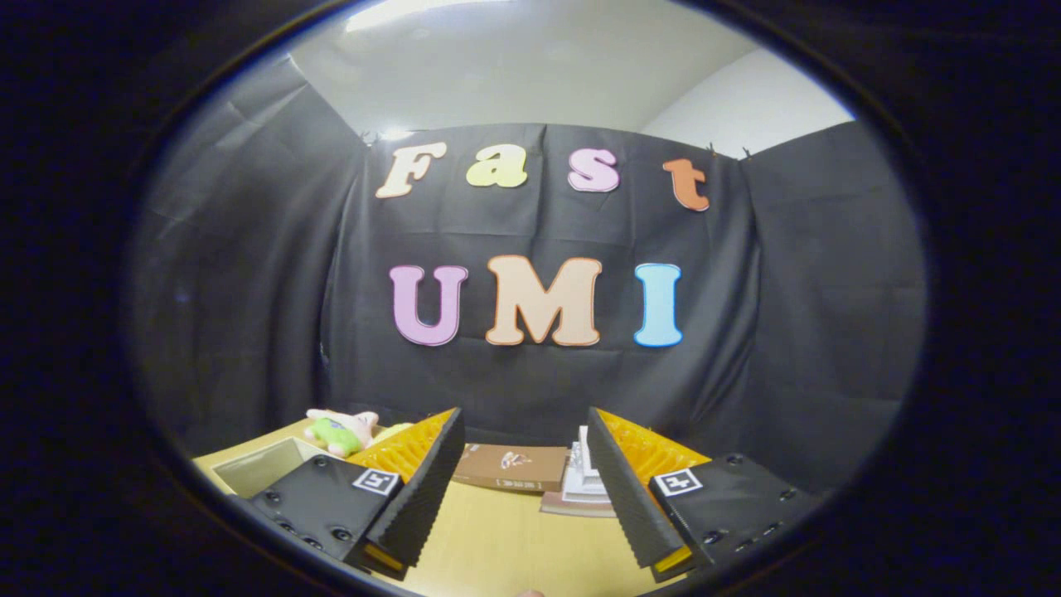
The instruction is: Open the storage box then place both shoes into the box .Put the left shoe in first, then the right shoe, with the right side of both shoes facing outward in a uniform manner.
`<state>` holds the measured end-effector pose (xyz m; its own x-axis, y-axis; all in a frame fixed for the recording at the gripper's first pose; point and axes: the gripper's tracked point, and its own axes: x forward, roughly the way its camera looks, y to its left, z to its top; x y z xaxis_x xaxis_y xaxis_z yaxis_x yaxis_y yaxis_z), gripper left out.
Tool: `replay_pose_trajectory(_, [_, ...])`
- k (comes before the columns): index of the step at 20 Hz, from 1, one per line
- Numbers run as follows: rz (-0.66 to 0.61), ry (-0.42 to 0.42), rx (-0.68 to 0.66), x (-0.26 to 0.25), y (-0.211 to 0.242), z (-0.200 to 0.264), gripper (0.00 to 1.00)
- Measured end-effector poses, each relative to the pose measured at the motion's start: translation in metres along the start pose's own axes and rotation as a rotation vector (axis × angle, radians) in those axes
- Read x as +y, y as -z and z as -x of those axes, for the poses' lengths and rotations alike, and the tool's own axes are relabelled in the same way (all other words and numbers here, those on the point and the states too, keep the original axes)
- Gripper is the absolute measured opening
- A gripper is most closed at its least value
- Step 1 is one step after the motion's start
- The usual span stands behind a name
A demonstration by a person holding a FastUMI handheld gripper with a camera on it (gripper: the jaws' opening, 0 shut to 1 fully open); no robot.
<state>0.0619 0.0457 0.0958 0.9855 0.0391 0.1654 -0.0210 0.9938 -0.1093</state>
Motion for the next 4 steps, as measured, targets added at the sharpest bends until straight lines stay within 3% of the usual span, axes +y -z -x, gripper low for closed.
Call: replay_pose_trajectory(4, [-0.039, 0.006, -0.047, -0.003, -0.008, 0.016, 0.96])
